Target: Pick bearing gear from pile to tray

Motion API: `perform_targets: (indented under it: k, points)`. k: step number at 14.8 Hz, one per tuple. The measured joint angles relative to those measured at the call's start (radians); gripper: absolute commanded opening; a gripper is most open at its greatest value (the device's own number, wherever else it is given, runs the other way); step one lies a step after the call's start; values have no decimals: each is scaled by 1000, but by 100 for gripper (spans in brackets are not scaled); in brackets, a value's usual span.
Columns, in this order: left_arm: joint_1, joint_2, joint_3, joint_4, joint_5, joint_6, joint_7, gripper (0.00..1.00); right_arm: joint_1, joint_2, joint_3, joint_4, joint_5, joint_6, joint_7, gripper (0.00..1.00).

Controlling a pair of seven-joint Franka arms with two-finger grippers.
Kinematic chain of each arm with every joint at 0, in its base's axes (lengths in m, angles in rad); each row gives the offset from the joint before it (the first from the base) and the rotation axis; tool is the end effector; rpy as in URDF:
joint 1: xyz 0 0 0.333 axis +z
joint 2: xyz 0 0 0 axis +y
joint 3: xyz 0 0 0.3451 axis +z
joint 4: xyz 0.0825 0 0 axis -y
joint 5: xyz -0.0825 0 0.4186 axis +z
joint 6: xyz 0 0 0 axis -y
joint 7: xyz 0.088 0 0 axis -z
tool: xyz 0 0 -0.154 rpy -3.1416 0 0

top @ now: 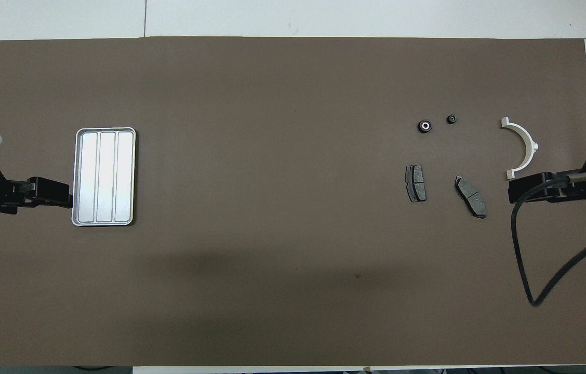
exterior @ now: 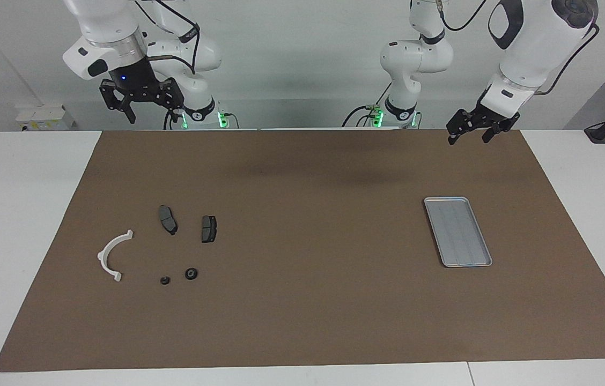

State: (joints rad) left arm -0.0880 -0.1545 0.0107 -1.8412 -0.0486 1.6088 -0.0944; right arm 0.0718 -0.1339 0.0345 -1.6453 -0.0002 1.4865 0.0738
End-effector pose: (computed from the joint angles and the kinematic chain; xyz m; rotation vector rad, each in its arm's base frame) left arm 0.5274 -0.0479 0.5600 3.0956 0.0320 -0.1269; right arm 0.5297 0.0577 0.6370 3.1339 0.0503 -0.0383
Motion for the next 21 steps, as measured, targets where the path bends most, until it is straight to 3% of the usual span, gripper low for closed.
perform_targets:
  k: [5,8,15,21]
  points:
    - [-2,0,-2,0,0,3,0,100,0,11,0,-66,0,142,25,99]
    - [-21,0,-6,0,0,5,-1,100,2,76,0,-126,0,250,86,100]
    - [-25,0,-2,0,0,6,-3,100,1,401,0,-112,0,521,136,100]
    - [-25,0,-2,0,0,8,-4,100,17,643,0,36,-20,569,214,100]
